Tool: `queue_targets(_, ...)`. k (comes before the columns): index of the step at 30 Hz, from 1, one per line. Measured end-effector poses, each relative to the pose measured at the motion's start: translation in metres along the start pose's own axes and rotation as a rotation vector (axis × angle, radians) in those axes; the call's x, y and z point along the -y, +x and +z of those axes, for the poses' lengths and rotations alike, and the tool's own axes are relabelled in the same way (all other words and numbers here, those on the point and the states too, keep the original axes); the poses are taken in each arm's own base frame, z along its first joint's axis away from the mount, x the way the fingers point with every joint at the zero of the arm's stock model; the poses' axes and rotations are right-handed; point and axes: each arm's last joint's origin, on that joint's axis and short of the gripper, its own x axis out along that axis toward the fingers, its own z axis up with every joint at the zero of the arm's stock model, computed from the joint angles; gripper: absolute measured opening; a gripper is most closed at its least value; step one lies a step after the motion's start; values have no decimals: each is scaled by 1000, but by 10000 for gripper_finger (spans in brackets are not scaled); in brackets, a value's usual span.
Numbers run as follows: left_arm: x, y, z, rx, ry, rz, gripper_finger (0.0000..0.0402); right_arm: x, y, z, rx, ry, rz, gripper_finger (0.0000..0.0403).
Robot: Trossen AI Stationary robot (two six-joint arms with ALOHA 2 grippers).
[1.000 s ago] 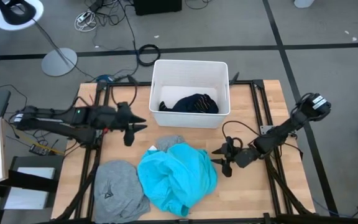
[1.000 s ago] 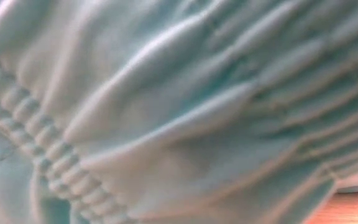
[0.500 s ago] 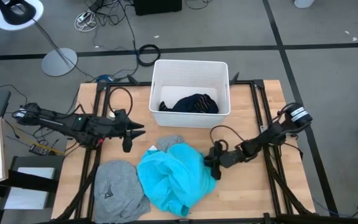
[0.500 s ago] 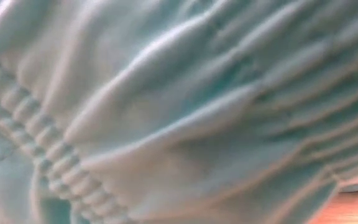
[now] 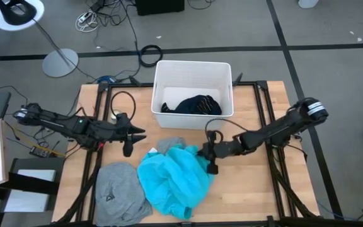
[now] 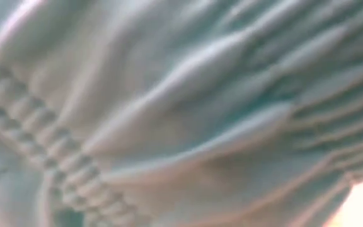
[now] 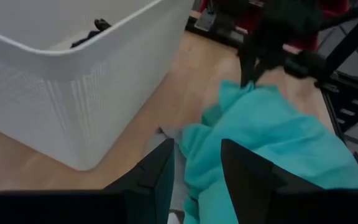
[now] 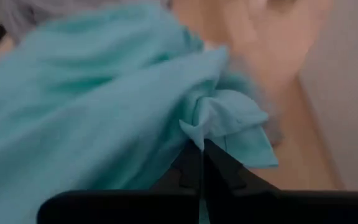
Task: Sort clothes
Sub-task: Put the blue shorts into the white laundry bin
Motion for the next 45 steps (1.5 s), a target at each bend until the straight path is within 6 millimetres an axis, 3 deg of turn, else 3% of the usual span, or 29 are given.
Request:
queue_targets(6, 4, -2, -3, -14, -5, -18, 137, 16, -36, 48, 167, -46, -14, 1)
queue_targets(11, 10, 9, -14, -110, -27, -6, 137, 24, -61, 68, 266, -65, -22, 1)
queue_targets(15, 20, 28, -28, -210, -21, 13, 137, 27, -64, 67, 251, -73, -30, 1)
queue_targets(23, 42, 68, -58, -322, 22, 32, 137, 26, -49, 59, 185, -54, -40, 1)
queue_targets(31, 46, 105, -91, -401, 18, 138, 135, 19, -40, 55, 160, -69, -8, 1)
queue_targets(35, 45, 121, -104, -411, 21, 160, 83, 18, -40, 55, 166, -61, 12, 1)
queue_targets(38, 50, 126, -100, -379, 22, 86, 15, 18, -40, 55, 165, -46, 12, 2)
queue_targets(41, 58, 121, -85, -330, 54, 2, 5, 18, -40, 55, 161, -46, 12, 1)
queue_targets(45, 69, 104, -48, -202, 96, -93, 2, 18, -40, 56, 172, -43, 13, 1)
